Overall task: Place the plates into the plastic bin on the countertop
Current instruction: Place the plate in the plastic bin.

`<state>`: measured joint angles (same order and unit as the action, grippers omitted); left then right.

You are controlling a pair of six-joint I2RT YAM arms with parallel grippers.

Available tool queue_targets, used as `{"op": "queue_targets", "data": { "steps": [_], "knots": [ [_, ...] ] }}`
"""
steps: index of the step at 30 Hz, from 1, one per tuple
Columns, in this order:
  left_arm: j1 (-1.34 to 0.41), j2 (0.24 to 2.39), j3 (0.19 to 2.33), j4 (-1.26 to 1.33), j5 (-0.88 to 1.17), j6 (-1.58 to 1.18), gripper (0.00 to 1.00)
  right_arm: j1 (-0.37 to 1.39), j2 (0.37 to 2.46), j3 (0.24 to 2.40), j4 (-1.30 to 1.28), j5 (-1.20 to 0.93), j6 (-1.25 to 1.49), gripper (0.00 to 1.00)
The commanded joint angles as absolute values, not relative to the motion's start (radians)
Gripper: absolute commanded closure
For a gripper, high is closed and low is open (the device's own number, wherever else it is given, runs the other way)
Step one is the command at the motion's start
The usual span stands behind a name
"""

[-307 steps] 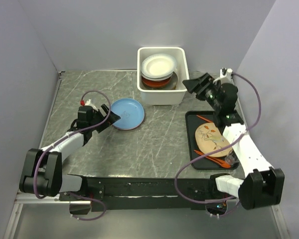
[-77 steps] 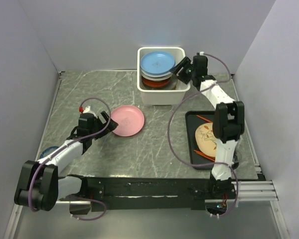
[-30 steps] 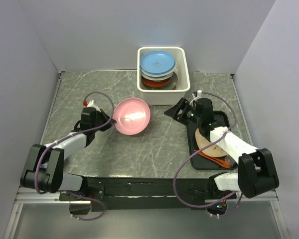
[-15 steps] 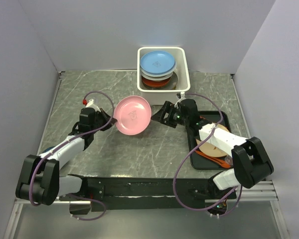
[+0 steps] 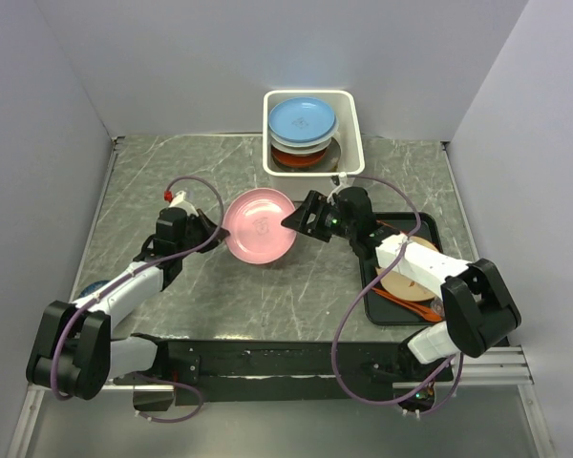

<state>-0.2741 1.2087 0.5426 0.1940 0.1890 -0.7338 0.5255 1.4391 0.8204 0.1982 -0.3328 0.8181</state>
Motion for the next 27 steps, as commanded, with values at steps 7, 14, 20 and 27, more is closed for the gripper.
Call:
{"op": "queue_targets", "data": {
  "steps": [7,14,20,27],
  "knots": [
    [-0.285,1.190,0.577,0.270,0.278,-0.735,0.99,0.528,1.468,0.824,0.328,-0.371,0.867,0.23],
    [-0.295,1.184,0.577,0.265,0.276,-0.732,0.99,0.528,1.499,0.816,0.376,-0.408,0.887,1.00],
    [-0.295,1.146,0.578,0.229,0.227,-0.721,0.78,0.528,1.479,0.833,0.325,-0.376,0.861,1.00],
    [-0.295,1.069,0.588,0.121,0.092,-0.710,0.12,0.525,1.447,0.874,0.244,-0.328,0.819,1.00]
  ]
}}
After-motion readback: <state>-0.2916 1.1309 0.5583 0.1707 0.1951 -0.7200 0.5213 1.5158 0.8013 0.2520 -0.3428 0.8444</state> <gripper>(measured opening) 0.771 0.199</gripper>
